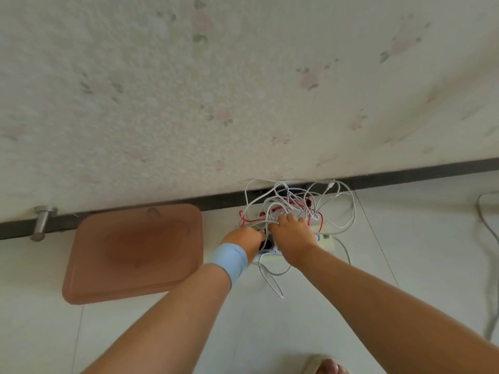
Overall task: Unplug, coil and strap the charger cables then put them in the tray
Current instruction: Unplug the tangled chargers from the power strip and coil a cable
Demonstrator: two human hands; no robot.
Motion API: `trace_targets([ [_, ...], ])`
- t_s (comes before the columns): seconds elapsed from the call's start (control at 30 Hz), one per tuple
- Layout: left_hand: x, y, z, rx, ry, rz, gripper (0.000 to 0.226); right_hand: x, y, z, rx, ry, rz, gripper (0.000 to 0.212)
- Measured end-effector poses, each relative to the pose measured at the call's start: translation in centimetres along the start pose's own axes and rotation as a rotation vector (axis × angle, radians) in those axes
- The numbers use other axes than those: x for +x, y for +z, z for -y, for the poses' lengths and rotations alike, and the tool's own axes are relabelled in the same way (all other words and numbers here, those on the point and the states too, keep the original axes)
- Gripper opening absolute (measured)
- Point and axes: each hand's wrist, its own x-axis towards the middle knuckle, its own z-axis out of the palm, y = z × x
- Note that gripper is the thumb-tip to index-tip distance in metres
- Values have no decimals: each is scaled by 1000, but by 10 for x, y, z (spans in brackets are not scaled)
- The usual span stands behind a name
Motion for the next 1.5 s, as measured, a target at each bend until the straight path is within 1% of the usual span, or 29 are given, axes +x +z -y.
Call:
trace_targets([
  [0.1, 1, -5, -2, -40, -38, 69, 28, -4, 3, 1, 12, -15, -7, 46],
  [0.2, 2, -4, -7, -27, -9, 73, 25, -4, 3, -1, 35, -45, -12, 48],
  [0.4, 12, 20, -6, 70, 59, -105, 21, 0, 15, 1, 62, -28, -57, 48],
  [0.47, 13, 25, -7, 33, 67, -142, 20, 2, 18, 1, 74, -20, -59, 49],
  [0.57, 11, 26, -8, -74, 80, -225, 23, 3, 21, 0, 76, -17, -55, 53],
  [0.67, 8, 26, -10, -109, 106, -276, 28, 5, 21, 1, 77, -14, -51, 55],
  [0.83, 1, 19, -3, -64, 95, -337, 25, 6, 26, -1, 81, -3, -79, 55],
  [0.93, -8, 8, 8, -26, 163, -262, 22, 2, 22, -2, 107, -16, -71, 56],
  [1.0, -18, 6, 15, -111, 165, -251, 23, -3, 14, -1, 81, -15, -47, 56],
  [1.07, -27, 7, 20, -256, 168, -288, 24, -11, 5, 0, 34, 2, -2, 59],
  [1.13, -30, 4, 24, -395, 160, -307, 23, -25, -14, 1, 11, 17, 27, 52],
  [1.17, -31, 2, 27, -474, 136, -298, 24, -32, -25, 4, 2, 20, 7, 43],
  [1.2, -31, -1, 29, -558, 109, -277, 25, -39, -34, 7, -14, 19, -79, 31],
  [1.23, -31, -2, 31, -628, 85, -259, 25, -42, -42, 10, -23, 23, -224, 19],
  [1.27, -30, -3, 33, -672, 70, -246, 23, -48, -52, 14, 30, 54, -334, 13],
  [1.3, -31, -5, 35, -697, 68, -241, 21, -54, -56, 19, 129, 82, -402, 14],
  [1.33, -33, -6, 36, -720, 67, -232, 21, -57, -57, 24, 253, 100, -390, 18],
  [1.37, -36, -7, 38, -745, 64, -225, 24, -59, -59, 29, 397, 142, -281, 25],
  [1.43, -42, -9, 43, -742, 60, -199, 31, -58, -55, 39, 761, 204, 3, 41],
  [1.47, -45, -10, 46, -721, 60, -171, 33, -55, -48, 42, 903, 206, 44, 48],
  [1.5, -47, -10, 48, -700, 63, -138, 34, -51, -42, 46, 1000, 205, 36, 50],
])
